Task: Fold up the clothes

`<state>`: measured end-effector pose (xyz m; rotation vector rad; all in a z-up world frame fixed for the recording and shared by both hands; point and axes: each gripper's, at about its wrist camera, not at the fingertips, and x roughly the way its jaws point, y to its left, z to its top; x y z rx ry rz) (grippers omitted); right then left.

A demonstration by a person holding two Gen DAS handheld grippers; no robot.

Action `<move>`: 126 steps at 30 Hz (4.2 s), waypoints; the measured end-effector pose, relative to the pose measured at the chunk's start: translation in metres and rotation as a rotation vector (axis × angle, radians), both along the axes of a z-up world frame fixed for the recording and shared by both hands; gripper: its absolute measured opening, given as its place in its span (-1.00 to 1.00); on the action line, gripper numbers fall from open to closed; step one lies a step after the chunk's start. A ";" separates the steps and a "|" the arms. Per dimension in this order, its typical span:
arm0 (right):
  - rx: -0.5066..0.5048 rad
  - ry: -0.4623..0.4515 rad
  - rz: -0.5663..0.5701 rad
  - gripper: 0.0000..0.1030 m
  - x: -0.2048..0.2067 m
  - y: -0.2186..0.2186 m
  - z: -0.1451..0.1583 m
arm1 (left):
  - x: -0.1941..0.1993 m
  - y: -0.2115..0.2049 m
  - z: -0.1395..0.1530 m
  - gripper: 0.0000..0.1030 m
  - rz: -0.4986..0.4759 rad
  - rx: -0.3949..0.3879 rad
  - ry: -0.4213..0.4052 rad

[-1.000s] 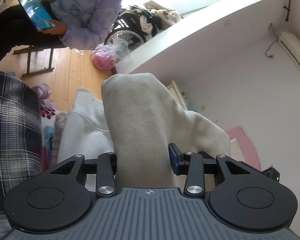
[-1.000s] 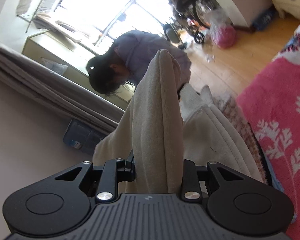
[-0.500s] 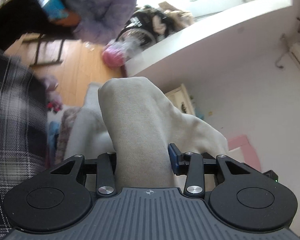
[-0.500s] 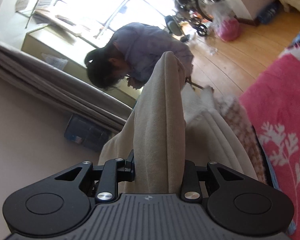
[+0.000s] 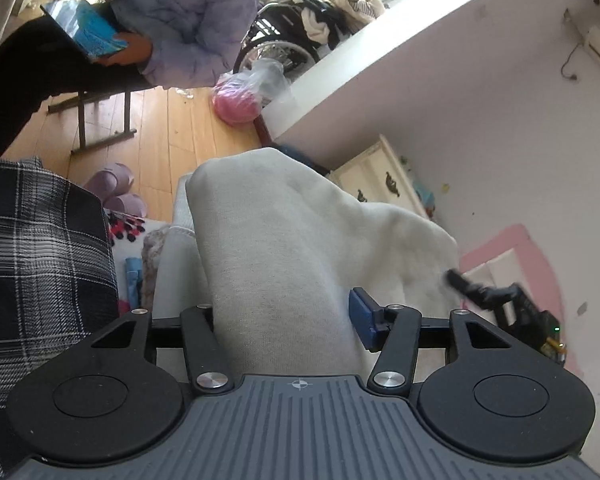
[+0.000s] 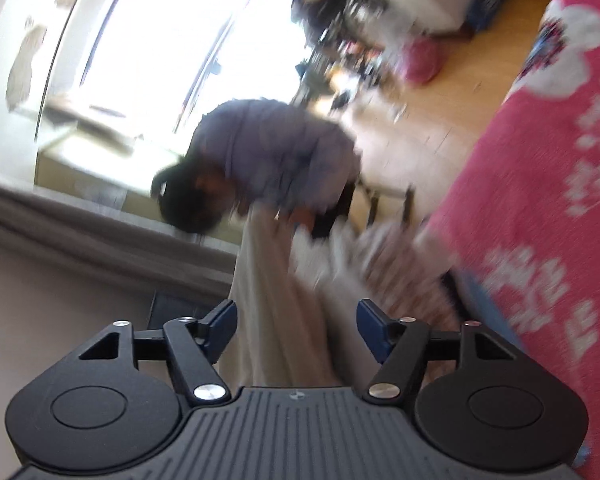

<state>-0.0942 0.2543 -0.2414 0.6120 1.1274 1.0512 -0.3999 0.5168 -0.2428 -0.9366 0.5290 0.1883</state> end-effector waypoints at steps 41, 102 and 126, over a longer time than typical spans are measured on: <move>-0.402 -0.726 0.181 -0.27 -0.210 0.006 0.008 | -0.041 -0.127 0.030 0.29 -0.291 0.610 0.119; -0.352 -0.655 0.115 -0.41 -0.056 0.102 0.042 | 0.067 -0.008 0.003 0.40 -0.032 0.573 0.092; -0.546 -0.673 0.263 -0.40 -0.191 0.025 -0.002 | 0.001 -0.145 0.003 0.47 -0.339 0.867 0.104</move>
